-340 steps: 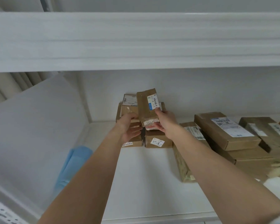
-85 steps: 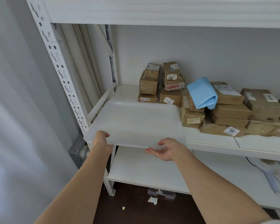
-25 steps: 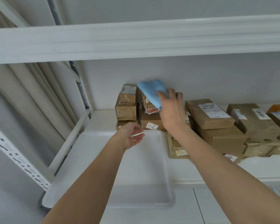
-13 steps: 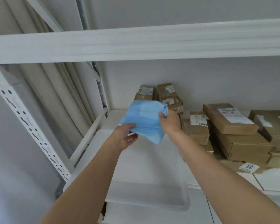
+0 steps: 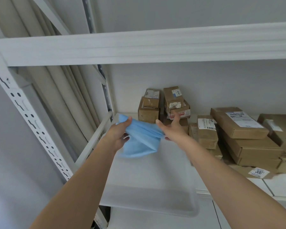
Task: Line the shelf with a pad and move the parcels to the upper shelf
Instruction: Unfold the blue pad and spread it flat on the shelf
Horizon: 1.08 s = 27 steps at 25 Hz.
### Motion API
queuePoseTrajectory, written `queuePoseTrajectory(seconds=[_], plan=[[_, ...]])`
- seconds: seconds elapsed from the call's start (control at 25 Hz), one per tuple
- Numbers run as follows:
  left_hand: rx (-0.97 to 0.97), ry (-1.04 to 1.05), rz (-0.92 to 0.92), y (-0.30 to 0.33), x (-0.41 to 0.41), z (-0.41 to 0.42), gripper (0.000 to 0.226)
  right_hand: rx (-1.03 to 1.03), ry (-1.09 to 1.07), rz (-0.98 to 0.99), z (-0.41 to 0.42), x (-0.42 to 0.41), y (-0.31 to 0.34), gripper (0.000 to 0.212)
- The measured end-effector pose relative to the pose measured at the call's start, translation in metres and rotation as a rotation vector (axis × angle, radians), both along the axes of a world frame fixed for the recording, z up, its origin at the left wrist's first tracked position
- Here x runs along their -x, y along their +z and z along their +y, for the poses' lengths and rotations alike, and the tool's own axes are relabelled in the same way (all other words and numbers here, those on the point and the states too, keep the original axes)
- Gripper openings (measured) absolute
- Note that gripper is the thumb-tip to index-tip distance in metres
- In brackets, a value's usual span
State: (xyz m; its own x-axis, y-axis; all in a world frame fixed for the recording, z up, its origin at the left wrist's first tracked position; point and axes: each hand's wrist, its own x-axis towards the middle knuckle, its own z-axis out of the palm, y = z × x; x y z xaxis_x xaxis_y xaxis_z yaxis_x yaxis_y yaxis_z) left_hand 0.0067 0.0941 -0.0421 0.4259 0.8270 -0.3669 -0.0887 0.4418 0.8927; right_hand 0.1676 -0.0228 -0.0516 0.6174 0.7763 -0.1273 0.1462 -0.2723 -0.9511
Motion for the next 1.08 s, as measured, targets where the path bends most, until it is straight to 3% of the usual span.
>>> queuePoseTrajectory(seconds=[0.08,0.24,0.44,0.52,0.68,1.08], plan=[[-0.002,0.009,-0.026,-0.002,-0.001,0.001,0.027,0.081,0.167,-0.068,-0.002,0.001,-0.001,0.102],[0.036,-0.053,-0.054,-0.004,-0.008,-0.003,0.049,0.155,0.455,0.090,-0.004,0.012,-0.003,0.103],[0.018,-0.096,-0.066,-0.003,-0.009,-0.007,0.054,0.229,0.462,0.066,-0.002,0.017,-0.009,0.110],[0.023,-0.142,-0.040,-0.003,-0.006,-0.008,0.066,0.194,0.442,0.090,-0.004,0.018,-0.011,0.097],[0.004,-0.197,-0.011,0.001,-0.001,-0.010,0.090,0.076,0.310,0.190,-0.002,0.018,-0.014,0.031],[0.056,0.033,0.049,-0.001,0.016,0.007,0.060,0.003,0.026,0.419,-0.008,0.001,-0.014,0.018]])
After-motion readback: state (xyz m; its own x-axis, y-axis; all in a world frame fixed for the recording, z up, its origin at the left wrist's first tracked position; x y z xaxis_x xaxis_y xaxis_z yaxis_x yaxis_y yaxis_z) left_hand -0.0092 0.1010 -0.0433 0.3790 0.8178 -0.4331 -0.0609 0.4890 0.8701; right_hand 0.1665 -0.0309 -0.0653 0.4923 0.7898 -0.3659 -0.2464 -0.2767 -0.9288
